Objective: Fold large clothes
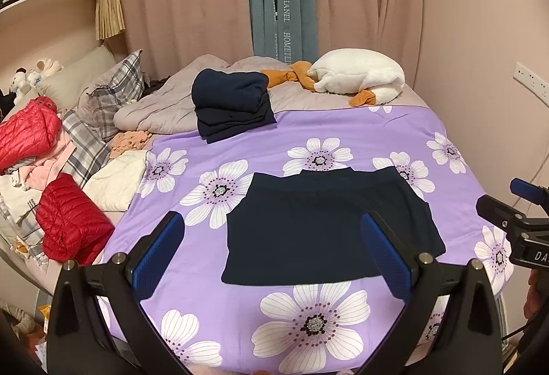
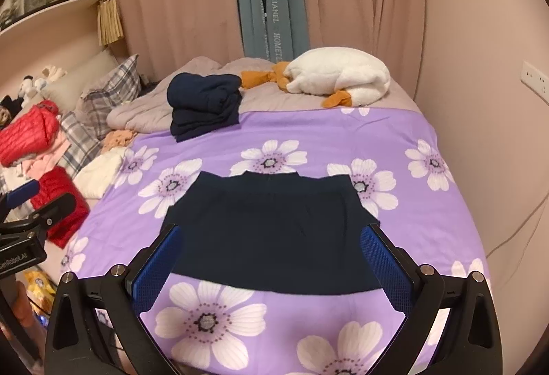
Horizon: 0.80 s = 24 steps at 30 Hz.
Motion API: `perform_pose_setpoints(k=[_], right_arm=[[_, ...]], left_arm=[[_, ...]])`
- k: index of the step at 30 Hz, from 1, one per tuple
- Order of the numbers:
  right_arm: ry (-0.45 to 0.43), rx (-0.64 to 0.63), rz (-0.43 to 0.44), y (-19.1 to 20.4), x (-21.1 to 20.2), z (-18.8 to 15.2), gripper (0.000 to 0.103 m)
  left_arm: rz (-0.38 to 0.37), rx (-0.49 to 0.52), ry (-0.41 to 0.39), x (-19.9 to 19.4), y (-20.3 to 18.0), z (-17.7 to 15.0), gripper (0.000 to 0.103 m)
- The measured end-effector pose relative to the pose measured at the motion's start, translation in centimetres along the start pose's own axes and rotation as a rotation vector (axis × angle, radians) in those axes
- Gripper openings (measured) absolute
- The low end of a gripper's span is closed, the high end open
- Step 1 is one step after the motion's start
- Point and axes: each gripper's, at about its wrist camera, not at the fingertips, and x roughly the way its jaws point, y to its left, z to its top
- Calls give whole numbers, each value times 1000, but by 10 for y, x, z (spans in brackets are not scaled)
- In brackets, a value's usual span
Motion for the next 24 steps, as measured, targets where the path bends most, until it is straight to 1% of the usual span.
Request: perform_pose_setpoints(k=[10,24], right_arm=[[-3,-15,17,4,-2,1,102],[-18,-31,26,9,-7,0,102]], left_arm=[[-2,7,-4,-4,-2,-1,103],[11,13,-31,-14,-3,0,103]])
